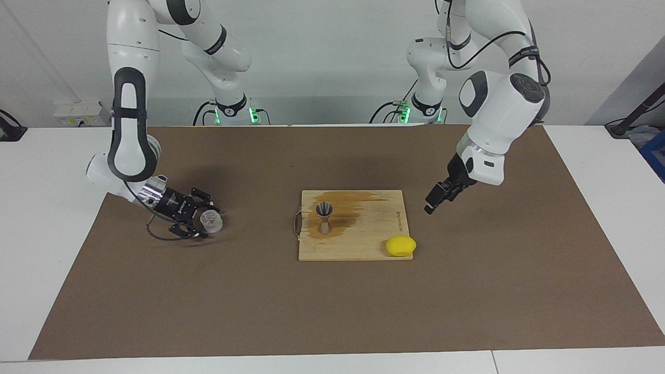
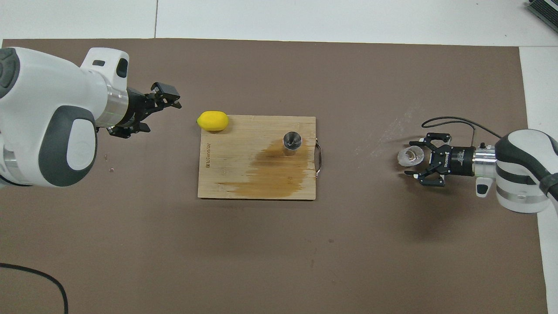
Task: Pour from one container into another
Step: 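Grasp the clear glass with the right gripper and lift it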
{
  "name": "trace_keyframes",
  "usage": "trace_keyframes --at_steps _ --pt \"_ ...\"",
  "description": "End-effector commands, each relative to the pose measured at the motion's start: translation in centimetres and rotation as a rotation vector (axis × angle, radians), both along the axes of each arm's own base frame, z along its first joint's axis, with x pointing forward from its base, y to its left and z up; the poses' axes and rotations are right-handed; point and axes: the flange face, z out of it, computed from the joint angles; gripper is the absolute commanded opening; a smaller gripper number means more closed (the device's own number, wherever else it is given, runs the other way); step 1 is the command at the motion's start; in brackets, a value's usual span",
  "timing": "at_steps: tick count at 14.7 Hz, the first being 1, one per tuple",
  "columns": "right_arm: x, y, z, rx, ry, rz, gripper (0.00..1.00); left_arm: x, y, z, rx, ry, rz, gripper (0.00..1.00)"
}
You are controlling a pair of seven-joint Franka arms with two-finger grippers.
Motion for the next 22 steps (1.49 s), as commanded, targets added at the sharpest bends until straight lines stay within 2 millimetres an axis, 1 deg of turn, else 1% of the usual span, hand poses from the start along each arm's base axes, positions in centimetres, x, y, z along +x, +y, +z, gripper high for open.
trace_keyframes --at_steps 1,3,5,6,7,8,9,10,12,14,15,16,17,18,19,20,21,22 --pt "0.1 1.0 -0.1 0.004 -0.050 -0.023 0.86 0.0 4.4 0.9 0.054 -0.010 -0.141 1.00" --pt "0.0 0.9 -0.2 0.008 -0.048 -0.028 0.73 -0.2 7.5 1.1 0.072 -0.010 -0.248 1.00" --pt "-0.1 0.7 -0.1 0.017 -0.047 -0.030 0.32 -0.4 10.3 0.9 0.081 -0.001 -0.316 1.00" --pt "0.0 0.8 0.0 0.018 -0.047 -0.030 0.10 -0.6 11.3 0.9 0.085 0.002 -0.358 1.00" --pt "0.1 0.8 0.3 0.015 -0.049 -0.034 0.00 -0.8 12.0 1.0 0.091 0.008 -0.392 1.00" --pt "0.3 1.0 1.0 0.010 -0.056 -0.033 0.00 -1.0 12.8 1.3 0.118 0.013 -0.419 1.00" --pt "0.5 1.0 1.8 0.006 -0.064 -0.041 0.00 -1.3 13.2 2.0 0.175 0.020 -0.455 1.00" --pt "0.8 1.4 2.6 0.004 -0.062 -0.048 0.00 -1.7 13.3 3.0 0.217 0.024 -0.481 1.00" --pt "1.5 4.8 5.0 -0.009 -0.051 -0.035 0.00 -3.2 13.2 6.0 0.246 0.013 -0.500 1.00" --pt "2.6 7.6 7.2 -0.030 -0.030 -0.060 0.00 -4.3 13.0 8.4 0.251 0.014 -0.508 1.00" --pt "3.2 9.2 8.0 -0.036 -0.005 -0.058 0.00 -4.7 12.8 9.5 0.248 0.027 -0.515 1.00" --pt "3.8 10.1 9.0 -0.056 0.003 -0.049 0.00 -5.0 12.6 11.1 0.244 0.042 -0.525 1.00" --pt "4.5 11.6 10.1 -0.079 -0.004 -0.020 0.00 -5.3 12.4 12.7 0.240 0.057 -0.532 1.00" --pt "5.0 13.0 10.9 -0.096 0.003 -0.004 0.00 -5.5 12.4 13.6 0.234 0.073 -0.536 1.00" --pt "5.5 14.4 11.6 -0.112 0.012 0.003 0.00 -5.6 12.5 13.7 0.232 0.079 -0.535 1.00" --pt "5.9 15.8 12.3 -0.138 0.010 0.011 0.00 -5.8 12.7 13.2 0.229 0.086 -0.532 1.00" --pt "6.1 16.9 12.8 -0.166 0.012 0.016 0.00 -6.0 12.8 12.8 0.226 0.097 -0.530 1.00" --pt "6.4 18.1 13.3 -0.192 0.016 0.025 0.00 -6.4 12.4 12.6 0.227 0.101 -0.527 1.00"
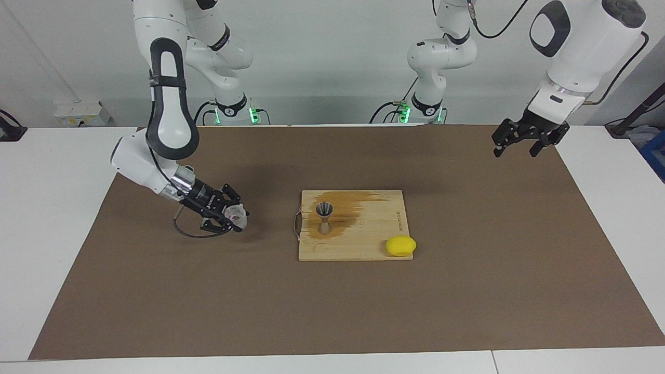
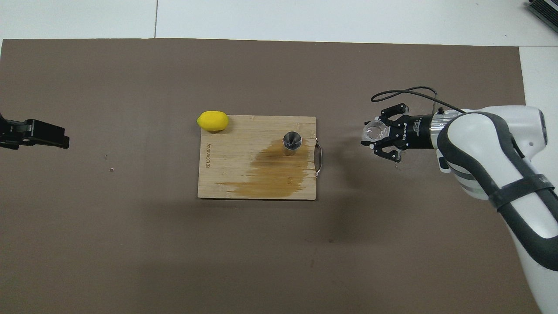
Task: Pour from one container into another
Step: 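Grasp the clear glass with the right gripper and lift it, then carry the clear glass with the right gripper above the dark cup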
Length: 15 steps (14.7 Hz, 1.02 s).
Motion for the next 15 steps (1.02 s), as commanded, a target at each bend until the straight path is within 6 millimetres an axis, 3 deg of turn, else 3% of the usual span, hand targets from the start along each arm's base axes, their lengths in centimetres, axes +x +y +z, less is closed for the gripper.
trace_keyframes --at_steps 1,3,7,9,12,15 --pt "1.4 3.0 1.6 -0.070 -0.001 0.014 0.00 -0.4 -0.4 -0.7 0.019 0.028 -0.013 1.00" --pt "1.9 5.4 2.2 -0.101 0.007 0.028 0.00 -0.5 -0.4 -0.5 0.013 0.026 -0.013 1.00" --pt "2.8 9.1 3.8 -0.173 0.009 0.016 0.00 -1.1 -0.7 2.2 -0.004 0.037 -0.019 1.00" --pt "2.8 12.0 4.3 -0.204 0.008 0.034 0.00 -1.4 -0.6 1.6 -0.009 0.040 -0.017 1.00" --pt "3.4 13.2 5.2 -0.243 0.013 -0.001 0.00 -2.5 -0.8 0.9 -0.005 0.061 -0.014 1.00" --pt "2.4 16.2 5.1 -0.281 -0.001 0.056 0.00 -2.5 -0.5 0.8 -0.005 0.067 -0.009 1.00"
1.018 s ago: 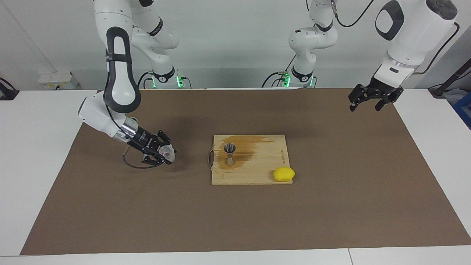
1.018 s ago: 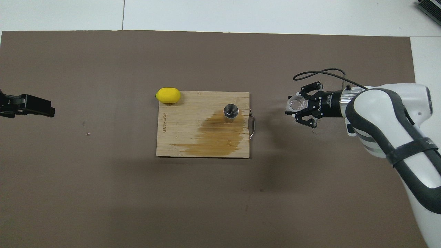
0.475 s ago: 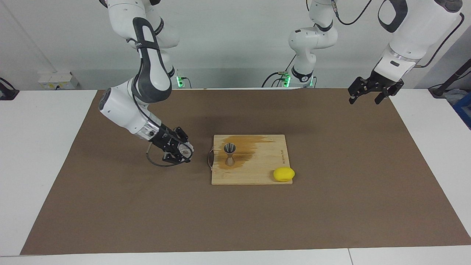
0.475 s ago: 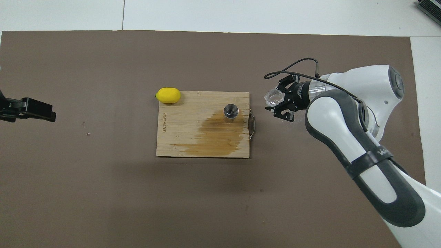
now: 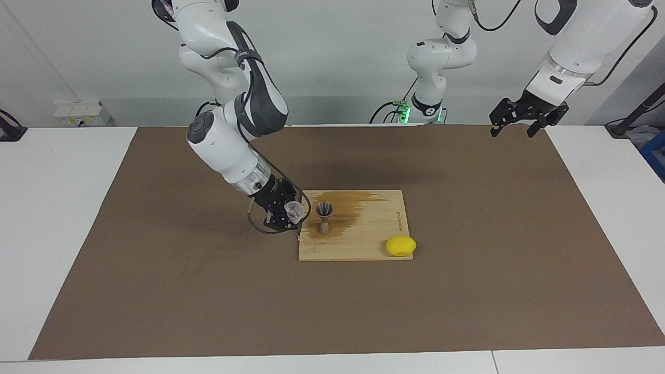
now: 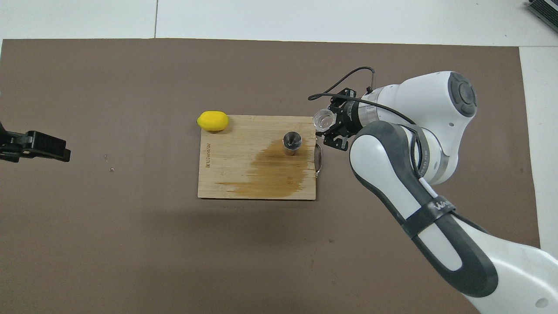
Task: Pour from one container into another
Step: 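Carry the clear glass with the right gripper above the dark cup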
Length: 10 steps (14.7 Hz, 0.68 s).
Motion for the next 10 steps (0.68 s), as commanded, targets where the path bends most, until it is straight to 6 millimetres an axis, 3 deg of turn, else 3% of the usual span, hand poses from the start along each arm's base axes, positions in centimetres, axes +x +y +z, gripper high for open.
trace_keyframes --at_steps 1,3,7,10 --pt "0.1 1.8 0.1 -0.066 -0.023 0.029 0.00 -1.1 0.0 0.2 -0.004 0.007 0.002 1.00" --pt "-0.8 3.9 -0.2 -0.107 -0.030 0.075 0.00 -1.0 -0.2 0.2 -0.004 0.006 -0.001 1.00" --pt "-1.7 5.5 -0.6 -0.194 -0.060 0.157 0.00 -0.9 -0.5 0.3 0.003 -0.008 -0.003 1.00" --pt "-2.0 5.6 -0.8 -0.276 -0.086 0.213 0.00 -0.9 -0.2 0.3 0.003 -0.008 0.000 1.00"
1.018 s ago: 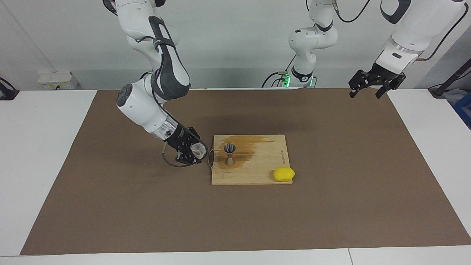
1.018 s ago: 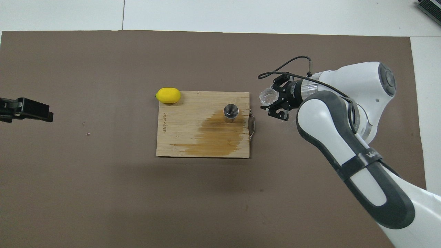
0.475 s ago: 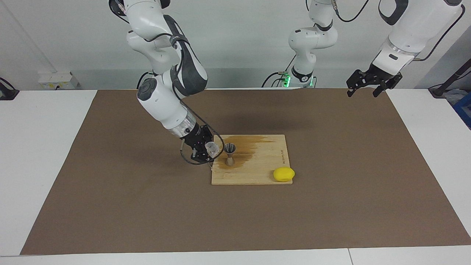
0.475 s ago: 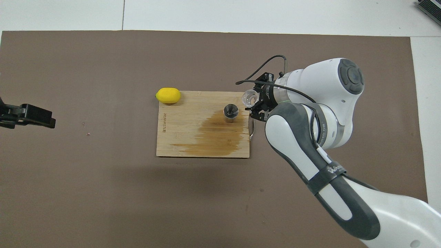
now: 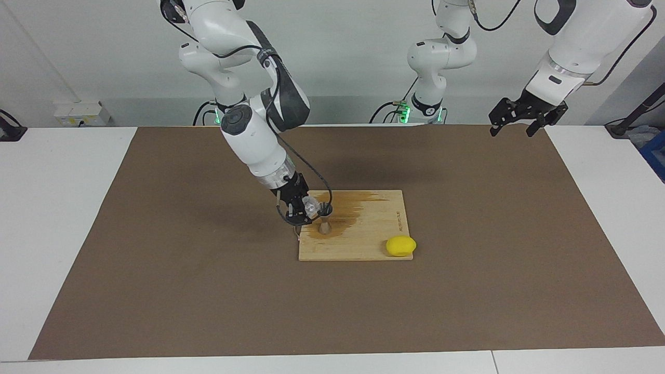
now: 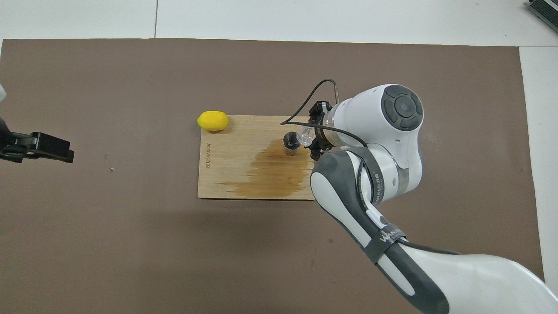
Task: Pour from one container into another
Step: 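Carry the clear glass with the right gripper above the dark cup, then tilt the clear glass over the dark cup with the right gripper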
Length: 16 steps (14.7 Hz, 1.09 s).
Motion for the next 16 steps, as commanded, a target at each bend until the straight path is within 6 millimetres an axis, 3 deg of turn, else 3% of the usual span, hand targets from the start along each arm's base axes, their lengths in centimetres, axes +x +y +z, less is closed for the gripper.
trace_keyframes --at_steps 1,7,9,16 --pt "-0.1 0.9 0.1 -0.052 -0.026 0.032 0.00 -0.8 0.6 0.2 0.002 -0.006 0.013 1.00" --pt "-0.7 1.8 0.1 -0.134 -0.057 0.101 0.00 -1.0 0.7 0.2 0.003 -0.005 0.014 1.00" --pt "-1.2 2.9 0.1 -0.162 -0.076 0.139 0.00 -1.0 0.9 0.5 0.003 0.000 0.020 1.00" --pt "-1.2 3.1 0.4 -0.253 -0.127 0.204 0.00 -1.6 1.3 0.7 0.007 0.046 0.022 1.00"
